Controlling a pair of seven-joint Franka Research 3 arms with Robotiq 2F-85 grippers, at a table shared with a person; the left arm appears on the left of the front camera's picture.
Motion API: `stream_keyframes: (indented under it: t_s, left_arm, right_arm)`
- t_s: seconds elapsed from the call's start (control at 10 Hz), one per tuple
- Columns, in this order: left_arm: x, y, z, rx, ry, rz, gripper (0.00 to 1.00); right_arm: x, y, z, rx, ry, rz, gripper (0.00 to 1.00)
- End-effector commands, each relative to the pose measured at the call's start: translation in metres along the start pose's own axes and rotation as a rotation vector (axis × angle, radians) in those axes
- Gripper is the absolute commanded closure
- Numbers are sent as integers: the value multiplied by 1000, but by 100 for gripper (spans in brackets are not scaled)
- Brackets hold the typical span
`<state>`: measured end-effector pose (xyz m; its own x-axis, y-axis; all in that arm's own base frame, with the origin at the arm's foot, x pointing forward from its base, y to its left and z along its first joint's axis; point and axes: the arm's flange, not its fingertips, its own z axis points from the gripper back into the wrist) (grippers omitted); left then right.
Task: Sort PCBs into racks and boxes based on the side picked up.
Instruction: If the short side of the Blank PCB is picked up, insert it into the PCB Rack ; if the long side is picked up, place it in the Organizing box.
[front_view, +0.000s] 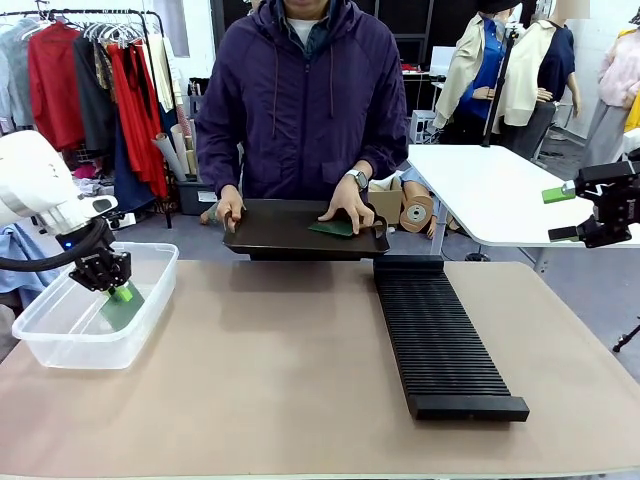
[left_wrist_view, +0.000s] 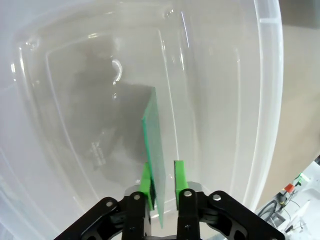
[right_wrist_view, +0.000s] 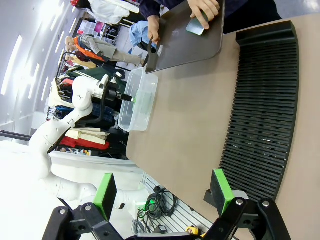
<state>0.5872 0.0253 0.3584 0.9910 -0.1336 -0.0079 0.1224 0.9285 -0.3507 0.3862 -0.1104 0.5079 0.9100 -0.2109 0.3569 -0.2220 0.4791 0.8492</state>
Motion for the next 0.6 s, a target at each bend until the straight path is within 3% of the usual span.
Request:
stream_keyframes:
  t_s: [0.0, 0.1, 0.5]
  left_arm:
    - [2, -1, 6, -10, -24, -14, 20]
    - [1, -3, 7, 0, -19, -10, 1]
    - [-9, -26, 30, 140, -11, 47, 0]
  right_arm:
    - [1, 2, 0, 10, -5, -3, 0]
    - [1, 2, 0, 10, -5, -3, 0]
    - [1, 2, 0, 10, -5, -3, 0]
